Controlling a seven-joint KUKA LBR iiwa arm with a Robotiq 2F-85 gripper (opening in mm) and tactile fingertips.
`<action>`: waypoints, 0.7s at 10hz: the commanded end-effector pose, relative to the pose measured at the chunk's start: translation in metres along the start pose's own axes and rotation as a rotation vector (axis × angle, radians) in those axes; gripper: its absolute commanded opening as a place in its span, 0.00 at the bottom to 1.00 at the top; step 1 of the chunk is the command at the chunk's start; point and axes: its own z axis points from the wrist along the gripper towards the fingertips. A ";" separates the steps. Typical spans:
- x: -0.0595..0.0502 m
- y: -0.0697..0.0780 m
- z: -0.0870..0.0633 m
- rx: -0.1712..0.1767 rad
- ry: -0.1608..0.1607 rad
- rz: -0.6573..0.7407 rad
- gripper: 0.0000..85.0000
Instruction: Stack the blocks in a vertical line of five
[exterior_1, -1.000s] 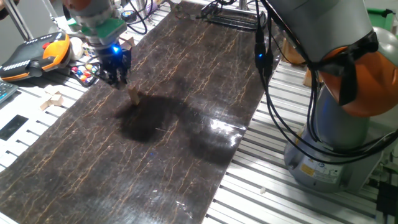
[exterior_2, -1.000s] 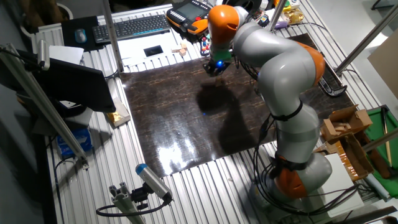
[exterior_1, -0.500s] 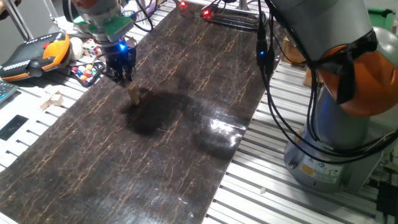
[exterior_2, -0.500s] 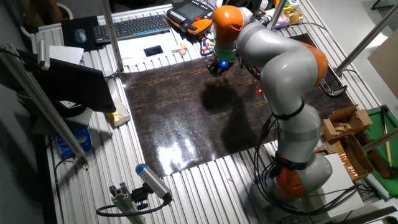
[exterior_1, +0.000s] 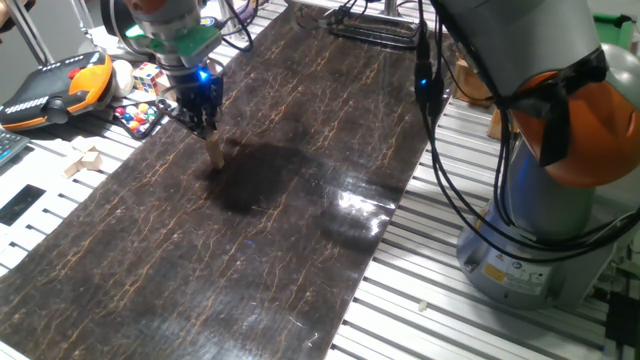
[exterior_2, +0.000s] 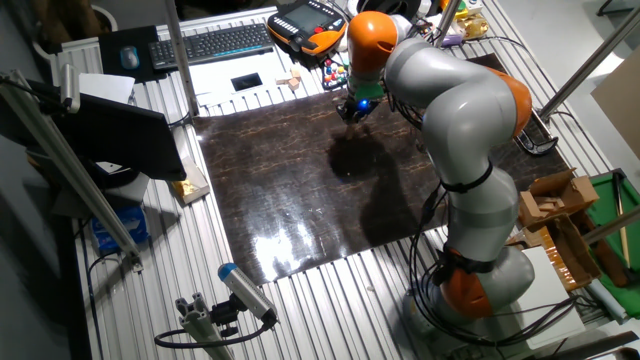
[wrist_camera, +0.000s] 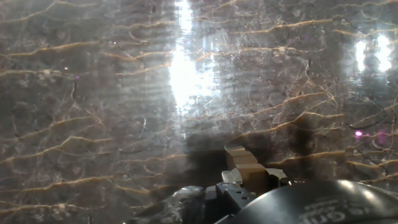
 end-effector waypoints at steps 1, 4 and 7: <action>0.000 0.000 0.000 0.000 -0.004 -0.003 0.01; 0.001 0.000 0.001 -0.012 -0.017 -0.014 0.01; 0.001 0.000 0.003 -0.008 -0.029 -0.031 0.01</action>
